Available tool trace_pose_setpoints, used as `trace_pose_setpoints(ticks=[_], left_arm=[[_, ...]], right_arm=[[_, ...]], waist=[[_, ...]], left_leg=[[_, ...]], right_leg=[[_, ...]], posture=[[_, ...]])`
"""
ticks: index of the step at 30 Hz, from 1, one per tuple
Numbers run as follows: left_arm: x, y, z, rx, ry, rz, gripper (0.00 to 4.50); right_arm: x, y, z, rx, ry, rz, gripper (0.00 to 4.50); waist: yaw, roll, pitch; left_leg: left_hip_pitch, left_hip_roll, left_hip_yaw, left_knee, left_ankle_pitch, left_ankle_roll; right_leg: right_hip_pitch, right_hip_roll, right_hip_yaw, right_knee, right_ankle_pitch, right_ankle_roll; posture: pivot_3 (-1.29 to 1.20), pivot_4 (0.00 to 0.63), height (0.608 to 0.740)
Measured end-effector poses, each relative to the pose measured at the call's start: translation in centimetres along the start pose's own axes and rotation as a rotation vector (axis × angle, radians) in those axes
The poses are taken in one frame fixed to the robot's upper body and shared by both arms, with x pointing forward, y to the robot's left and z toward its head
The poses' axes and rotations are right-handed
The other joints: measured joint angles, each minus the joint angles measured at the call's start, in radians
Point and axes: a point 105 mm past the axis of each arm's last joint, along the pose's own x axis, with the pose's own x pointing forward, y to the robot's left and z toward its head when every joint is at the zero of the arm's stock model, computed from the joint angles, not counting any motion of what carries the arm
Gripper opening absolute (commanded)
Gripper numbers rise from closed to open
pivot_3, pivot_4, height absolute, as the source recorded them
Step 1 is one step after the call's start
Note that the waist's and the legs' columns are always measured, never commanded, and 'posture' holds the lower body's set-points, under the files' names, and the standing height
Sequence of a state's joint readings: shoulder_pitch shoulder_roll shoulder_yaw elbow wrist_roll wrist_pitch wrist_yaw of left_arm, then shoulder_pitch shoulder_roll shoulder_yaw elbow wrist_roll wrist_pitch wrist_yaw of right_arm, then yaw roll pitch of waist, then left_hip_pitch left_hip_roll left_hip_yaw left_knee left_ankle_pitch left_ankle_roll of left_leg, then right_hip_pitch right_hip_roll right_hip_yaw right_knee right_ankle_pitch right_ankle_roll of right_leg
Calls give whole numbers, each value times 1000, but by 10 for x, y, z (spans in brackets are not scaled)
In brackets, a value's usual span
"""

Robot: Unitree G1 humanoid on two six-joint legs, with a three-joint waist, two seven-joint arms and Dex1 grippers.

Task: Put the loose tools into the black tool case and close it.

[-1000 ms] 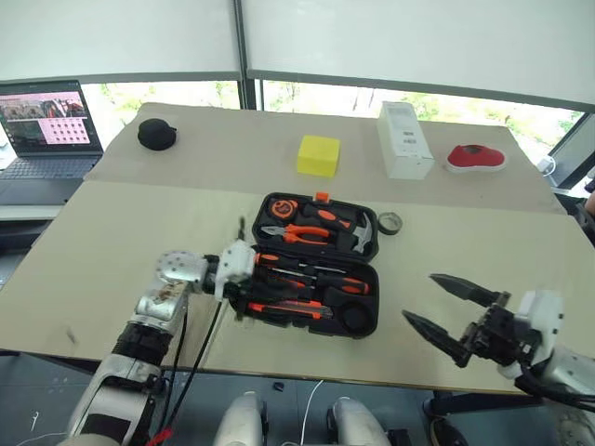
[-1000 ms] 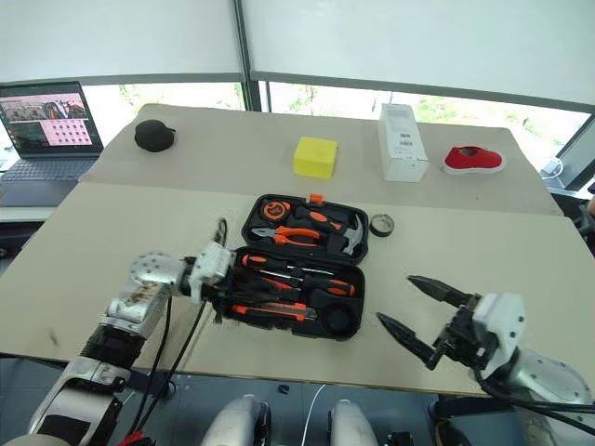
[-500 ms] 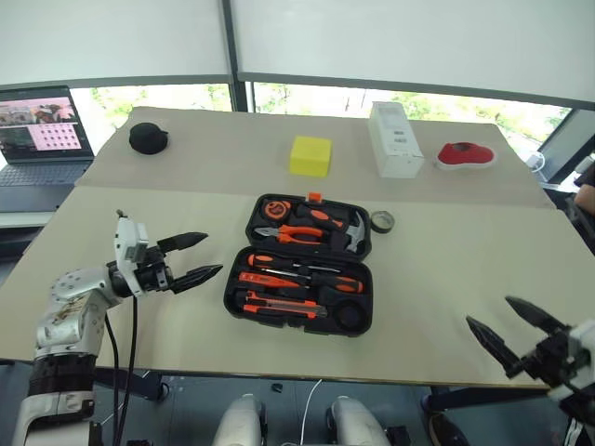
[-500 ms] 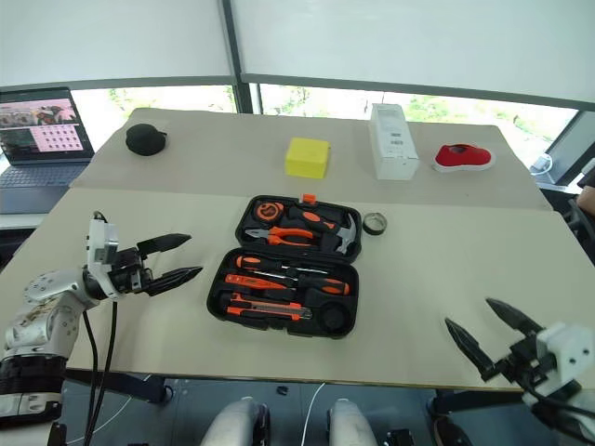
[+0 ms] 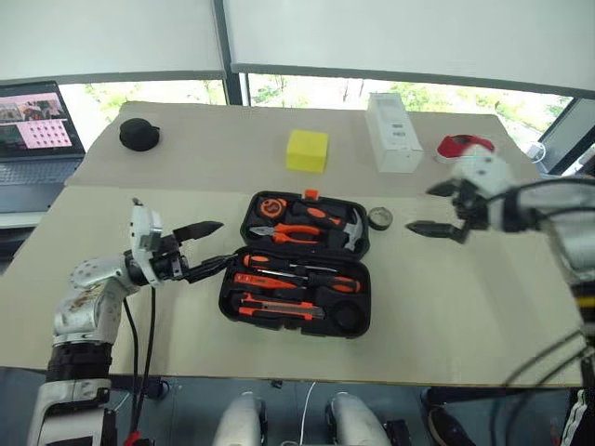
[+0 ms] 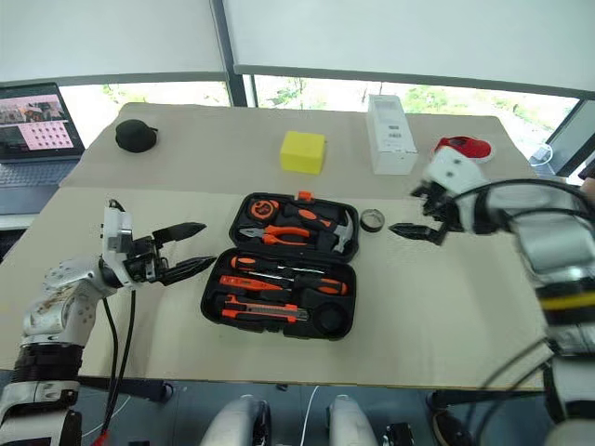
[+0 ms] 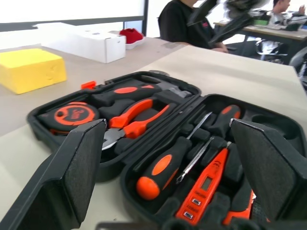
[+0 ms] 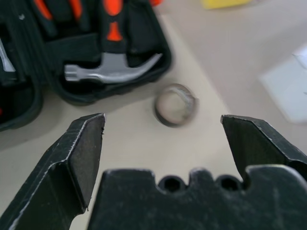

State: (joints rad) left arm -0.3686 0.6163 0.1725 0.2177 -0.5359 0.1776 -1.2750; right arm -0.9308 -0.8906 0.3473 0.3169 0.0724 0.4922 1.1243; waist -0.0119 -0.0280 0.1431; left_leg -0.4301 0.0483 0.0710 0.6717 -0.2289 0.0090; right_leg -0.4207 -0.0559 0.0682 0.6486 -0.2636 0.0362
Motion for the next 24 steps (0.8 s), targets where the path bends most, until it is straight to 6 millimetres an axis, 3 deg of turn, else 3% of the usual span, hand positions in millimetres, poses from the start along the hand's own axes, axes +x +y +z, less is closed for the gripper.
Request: trace_pose_setpoints(ticks=[5, 11, 16, 24], left_arm=[[6, -1, 6, 26, -4, -29, 4451], [6, -11, -4, 13, 29, -58, 4451], [6, -19, -2, 39, 41, -76, 4500], [9, -22, 6, 63, 48, -90, 4500]], right_arm=[[40, -2, -1, -75, 151, 129, 4500], [55, -11, -11, -107, 235, 139, 4500], [68, 1, -24, -103, 273, 196, 3140], [78, 5, -23, -137, 254, 187, 338]], waist=[[1, 0, 0], [-1, 1, 0], [-7, 1, 1], [-9, 1, 1]], left_leg=[[-8, -1, 0, 5, 0, 0], [-9, -1, -1, 5, 0, 0], [-8, -1, -1, 5, 0, -1], [-3, -1, -1, 6, 2, -3]], right_leg=[[-5, -2, -2, 0, 1, 2], [-4, -2, -3, 0, 1, 2], [-5, -2, -3, 2, 1, 2], [-3, -2, -2, 9, 1, 1]], posture=[[0, 150, 740], [0, 150, 740], [0, 150, 740], [0, 150, 740]])
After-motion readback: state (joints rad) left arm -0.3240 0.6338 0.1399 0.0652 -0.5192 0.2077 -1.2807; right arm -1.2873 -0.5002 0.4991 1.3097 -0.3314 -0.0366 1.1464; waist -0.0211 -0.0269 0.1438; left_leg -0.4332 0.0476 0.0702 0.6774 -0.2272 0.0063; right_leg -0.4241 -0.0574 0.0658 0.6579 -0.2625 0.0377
